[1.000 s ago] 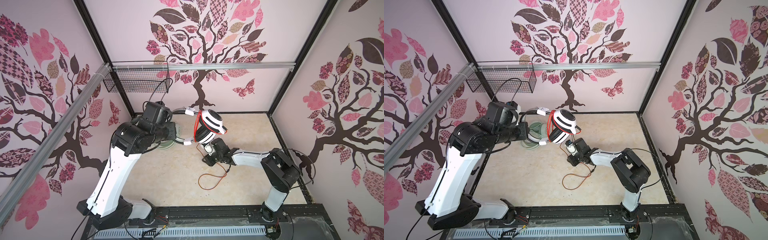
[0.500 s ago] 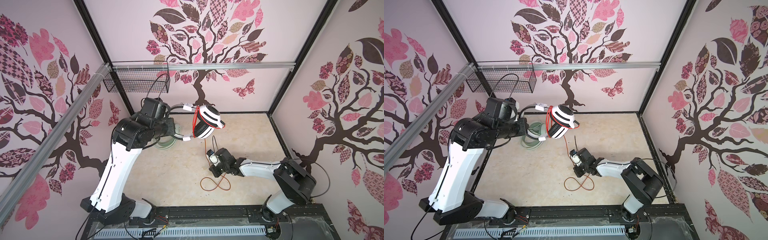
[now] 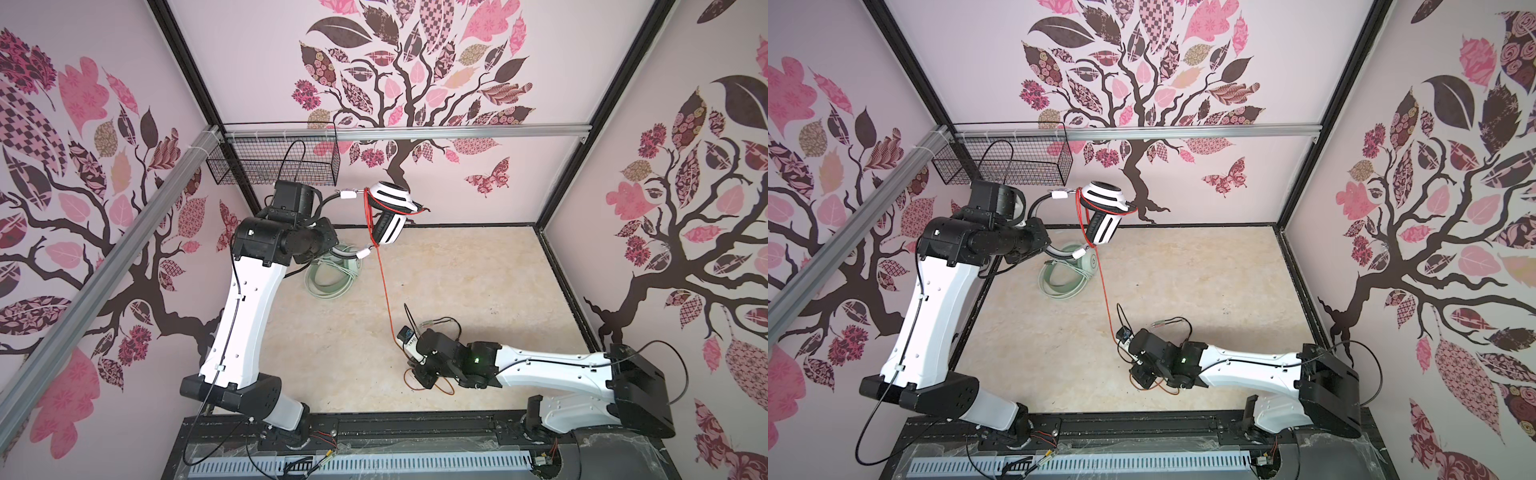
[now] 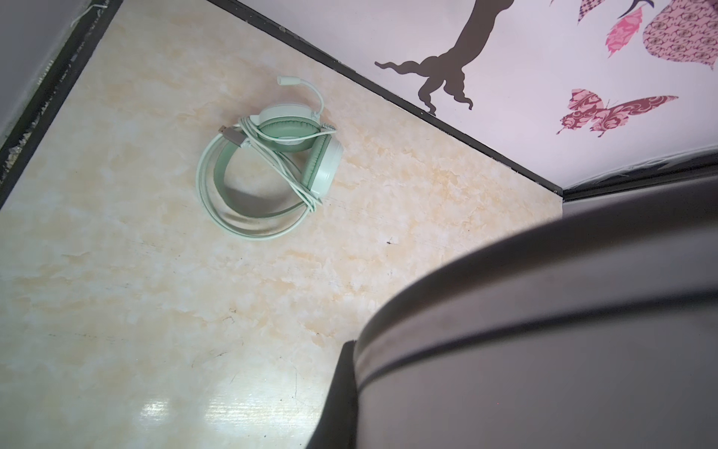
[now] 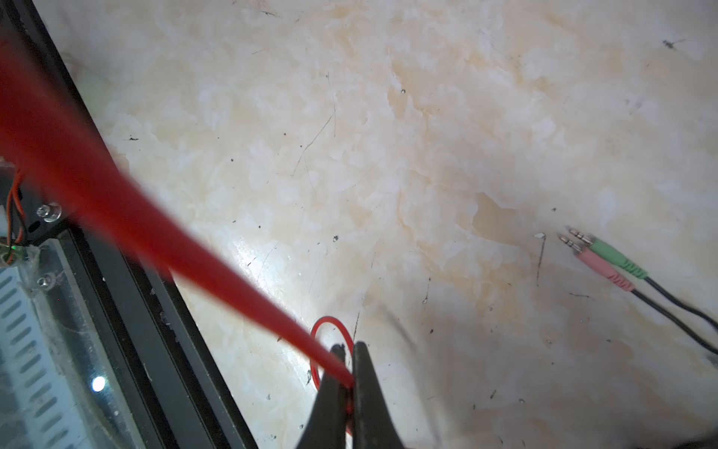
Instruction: Wrap the headphones
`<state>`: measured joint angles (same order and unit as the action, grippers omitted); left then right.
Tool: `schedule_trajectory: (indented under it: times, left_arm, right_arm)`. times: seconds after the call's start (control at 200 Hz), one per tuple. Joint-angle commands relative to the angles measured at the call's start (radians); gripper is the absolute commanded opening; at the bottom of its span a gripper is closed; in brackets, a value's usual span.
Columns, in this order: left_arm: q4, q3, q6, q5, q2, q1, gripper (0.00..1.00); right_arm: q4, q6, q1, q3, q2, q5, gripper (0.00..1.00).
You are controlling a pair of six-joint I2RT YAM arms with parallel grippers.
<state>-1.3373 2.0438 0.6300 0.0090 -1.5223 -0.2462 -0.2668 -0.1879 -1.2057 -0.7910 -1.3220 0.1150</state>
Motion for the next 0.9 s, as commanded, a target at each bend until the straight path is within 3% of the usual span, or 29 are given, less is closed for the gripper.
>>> schedule_trajectory:
  times: [0.0,0.21,0.35,0.68,0.89]
  left_arm:
    - [0.132,-0.051,0.054,-0.017,0.014,0.007,0.00]
    - [0.085,-0.202,0.022,-0.341,0.015,0.008,0.00]
    - [0.029,-0.272,0.045,-0.496,-0.018,0.008,0.00]
    - [0.046,-0.474,0.042,-0.638,0.038,-0.026,0.00]
    - [0.018,-0.563,0.016,-0.700,0.087,-0.164,0.00]
  right_arm:
    - [-0.184,-0.010,-0.065,-0.071,0.053,0.101,0.00]
    - [-0.404,-0.013,-0.180,-0.250,0.132,0.255,0.00]
    - [-0.542,0.004,-0.228,-0.395,0.151,0.326,0.00]
    - [-0.640,0.125,-0.234,-0.593,0.175,0.522,0.00]
    - [-0.545,0.290,-0.208,-0.682,0.155,0.717,0.00]
